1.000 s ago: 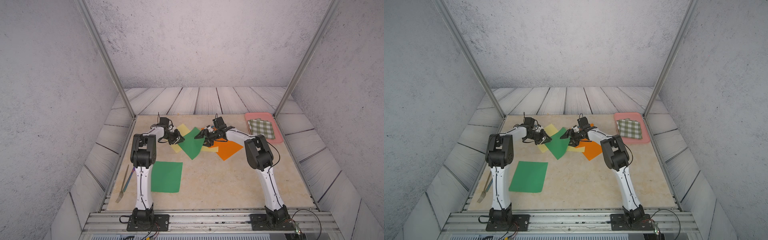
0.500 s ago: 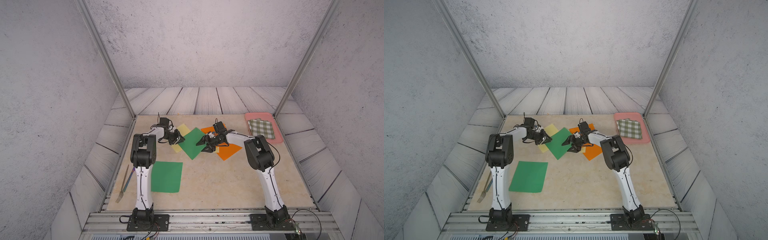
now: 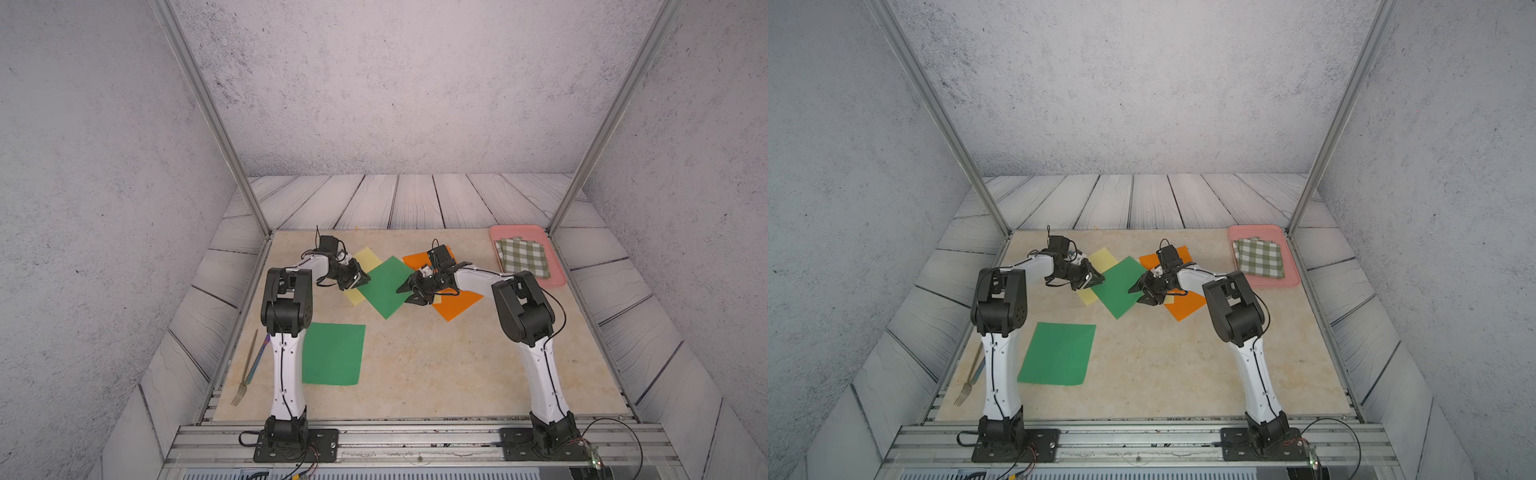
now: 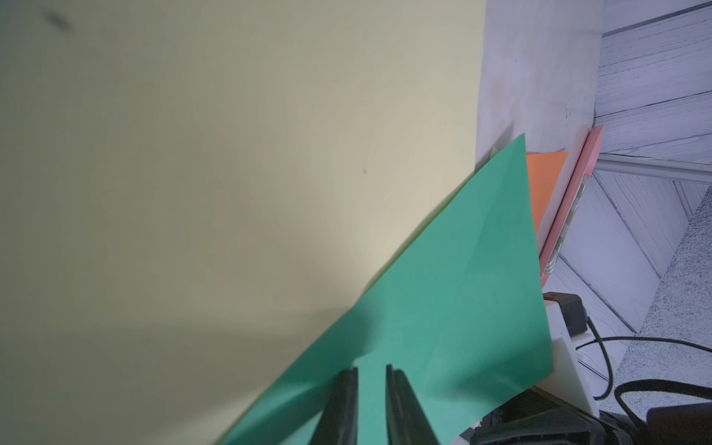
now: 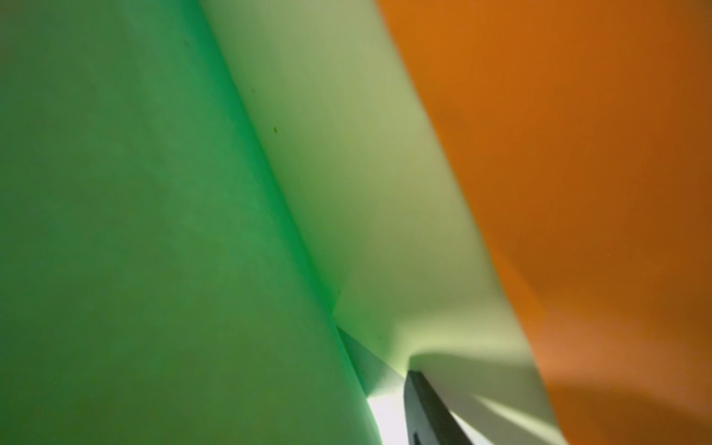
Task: Sort the scattered colored papers by color
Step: Pick up the colored paper from the center of the board.
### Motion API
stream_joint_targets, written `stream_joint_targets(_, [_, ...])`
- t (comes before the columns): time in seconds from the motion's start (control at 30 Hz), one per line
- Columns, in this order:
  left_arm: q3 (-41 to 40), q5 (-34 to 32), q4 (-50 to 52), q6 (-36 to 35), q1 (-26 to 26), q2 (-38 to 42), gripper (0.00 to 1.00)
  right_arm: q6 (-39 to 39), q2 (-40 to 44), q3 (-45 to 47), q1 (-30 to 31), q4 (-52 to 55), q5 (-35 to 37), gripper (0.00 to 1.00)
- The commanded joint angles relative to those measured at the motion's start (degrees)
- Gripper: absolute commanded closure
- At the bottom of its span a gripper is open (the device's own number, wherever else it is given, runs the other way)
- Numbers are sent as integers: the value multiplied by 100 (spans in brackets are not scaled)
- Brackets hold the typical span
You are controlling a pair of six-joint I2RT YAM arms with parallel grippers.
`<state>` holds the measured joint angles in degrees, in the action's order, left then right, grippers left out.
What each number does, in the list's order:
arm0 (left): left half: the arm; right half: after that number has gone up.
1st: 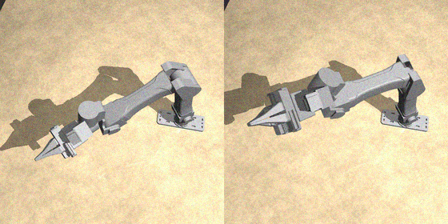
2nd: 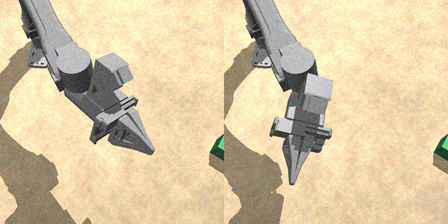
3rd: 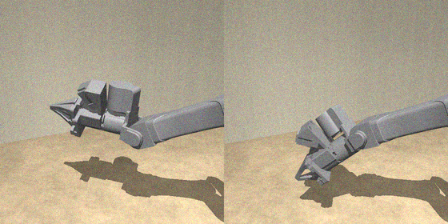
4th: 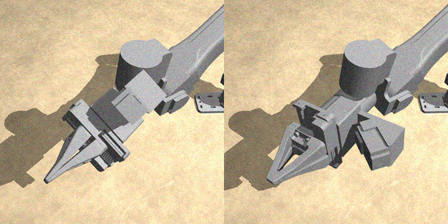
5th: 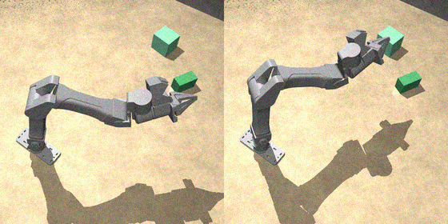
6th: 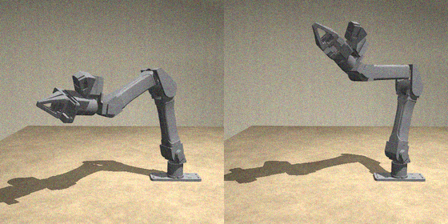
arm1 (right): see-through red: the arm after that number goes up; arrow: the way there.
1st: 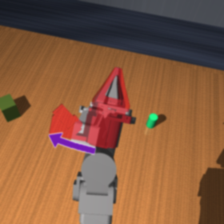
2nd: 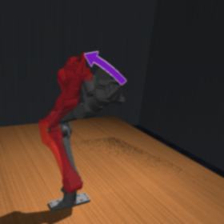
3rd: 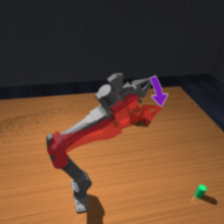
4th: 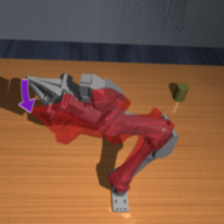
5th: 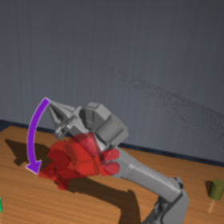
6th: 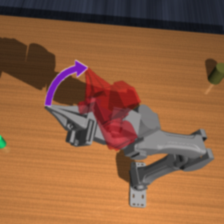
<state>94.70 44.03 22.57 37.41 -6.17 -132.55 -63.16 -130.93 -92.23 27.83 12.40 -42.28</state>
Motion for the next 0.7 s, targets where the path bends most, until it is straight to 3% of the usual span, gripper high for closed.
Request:
stream_joint_targets(0.0, [-214, -361, 244, 56, -33, -166, 80, -444, 59, -26, 85, -258, 608, 51])
stream_joint_targets(0.17, [-283, -343, 179, 106, -33, -148, 80, -991, -134, -32, 114, -766, 760, 62])
stream_joint_targets(0.67, [-198, -426, 110, 12, -42, 21, 80, -824, -59, -103, 169, -526, 794, 100])
